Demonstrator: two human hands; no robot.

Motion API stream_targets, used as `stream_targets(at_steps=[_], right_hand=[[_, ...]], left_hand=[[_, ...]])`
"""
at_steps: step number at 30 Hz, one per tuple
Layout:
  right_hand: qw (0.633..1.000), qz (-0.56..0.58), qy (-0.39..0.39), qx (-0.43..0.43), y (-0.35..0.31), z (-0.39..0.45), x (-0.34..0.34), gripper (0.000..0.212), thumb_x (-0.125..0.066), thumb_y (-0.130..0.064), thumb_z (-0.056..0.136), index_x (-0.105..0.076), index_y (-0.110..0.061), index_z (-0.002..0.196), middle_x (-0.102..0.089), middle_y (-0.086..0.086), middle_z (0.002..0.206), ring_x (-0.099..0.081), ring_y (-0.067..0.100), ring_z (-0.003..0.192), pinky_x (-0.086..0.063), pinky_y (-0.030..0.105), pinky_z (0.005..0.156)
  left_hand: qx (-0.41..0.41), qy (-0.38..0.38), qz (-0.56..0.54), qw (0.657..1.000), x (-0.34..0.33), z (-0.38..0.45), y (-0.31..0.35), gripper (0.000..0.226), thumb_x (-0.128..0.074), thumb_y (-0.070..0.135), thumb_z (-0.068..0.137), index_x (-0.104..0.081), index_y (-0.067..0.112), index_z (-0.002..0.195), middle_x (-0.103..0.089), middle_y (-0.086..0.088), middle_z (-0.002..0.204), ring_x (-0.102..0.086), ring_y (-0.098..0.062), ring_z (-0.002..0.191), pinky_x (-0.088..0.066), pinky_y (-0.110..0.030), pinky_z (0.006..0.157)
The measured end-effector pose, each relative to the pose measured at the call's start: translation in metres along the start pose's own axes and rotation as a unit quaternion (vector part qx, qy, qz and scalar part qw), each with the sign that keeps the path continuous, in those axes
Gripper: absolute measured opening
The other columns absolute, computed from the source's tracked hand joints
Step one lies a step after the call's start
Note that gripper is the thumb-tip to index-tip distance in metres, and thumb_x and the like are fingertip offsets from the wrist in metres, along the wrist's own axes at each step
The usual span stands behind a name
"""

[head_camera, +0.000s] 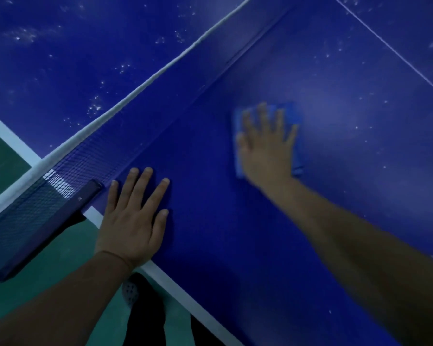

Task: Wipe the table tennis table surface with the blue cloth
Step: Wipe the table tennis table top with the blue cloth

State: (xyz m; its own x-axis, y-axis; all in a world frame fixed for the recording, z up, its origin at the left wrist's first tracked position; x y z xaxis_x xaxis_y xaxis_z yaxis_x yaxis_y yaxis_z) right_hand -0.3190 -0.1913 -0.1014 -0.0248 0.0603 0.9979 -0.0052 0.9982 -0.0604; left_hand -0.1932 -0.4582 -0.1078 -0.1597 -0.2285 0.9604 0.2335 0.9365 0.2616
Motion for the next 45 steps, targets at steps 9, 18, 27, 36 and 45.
stream_targets(at_steps=[9,18,27,36,45], right_hand=[[0.954,0.057,-0.001,-0.294,0.163,0.009,0.019,0.058,-0.019,-0.053,0.103,-0.014,-0.035,0.158,-0.006,-0.002,0.167,-0.001,0.032,0.152,-0.001,0.065,0.117],[0.994,-0.036,0.002,-0.100,0.170,-0.012,0.013,0.065,-0.008,-0.061,0.100,-0.026,-0.032,0.155,-0.023,0.003,0.163,-0.018,0.038,0.149,-0.014,0.069,0.114],[0.969,-0.018,-0.025,0.244,0.055,-0.082,-0.004,0.053,-0.022,-0.052,0.105,-0.028,-0.033,0.154,-0.026,0.003,0.162,-0.017,0.034,0.151,-0.011,0.067,0.116],[0.998,0.002,0.039,-0.053,0.120,-0.013,0.011,0.060,-0.018,-0.053,0.101,-0.032,-0.029,0.154,-0.027,0.004,0.162,-0.020,0.038,0.149,-0.013,0.069,0.114],[0.985,0.016,0.002,-0.173,0.232,0.088,0.019,0.057,-0.020,-0.051,0.103,-0.024,-0.031,0.156,-0.014,0.000,0.166,-0.008,0.033,0.152,-0.008,0.067,0.116]], left_hand=[[0.006,0.005,-0.007,1.000,0.003,0.002,0.003,0.060,-0.028,0.043,0.101,-0.034,0.018,0.155,-0.023,-0.013,0.164,-0.011,-0.031,0.153,-0.005,-0.056,0.122],[-0.008,0.043,-0.046,0.998,0.018,0.015,0.015,0.059,-0.035,0.036,0.098,-0.044,0.005,0.147,-0.033,-0.019,0.157,-0.022,-0.036,0.149,-0.012,-0.058,0.121],[-0.129,0.039,-0.051,0.990,0.027,0.118,0.063,0.056,-0.034,0.035,0.101,-0.043,0.005,0.147,-0.032,-0.016,0.159,-0.020,-0.033,0.150,0.001,-0.038,0.125],[-0.115,-0.007,-0.051,0.992,0.014,0.169,0.094,0.064,-0.023,0.045,0.100,-0.032,0.013,0.155,-0.019,-0.010,0.165,-0.008,-0.029,0.154,0.002,-0.039,0.123],[-0.095,-0.026,-0.014,0.995,-0.002,0.208,0.109,0.068,-0.012,0.052,0.099,-0.020,0.021,0.159,-0.009,-0.006,0.167,0.003,-0.023,0.154,0.007,-0.039,0.124]])
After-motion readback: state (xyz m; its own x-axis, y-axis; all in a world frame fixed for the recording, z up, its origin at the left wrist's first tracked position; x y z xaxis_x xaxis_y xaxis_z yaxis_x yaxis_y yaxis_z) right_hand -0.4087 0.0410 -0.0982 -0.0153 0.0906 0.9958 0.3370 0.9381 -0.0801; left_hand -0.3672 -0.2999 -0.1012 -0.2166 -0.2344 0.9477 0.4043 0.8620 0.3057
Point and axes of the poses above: each hand's wrist, its own z-axis towards the middle knuckle, its own x-axis out of the back of the hand, y = z × x, the point moved 7 cm from there along z, towards the middle knuckle
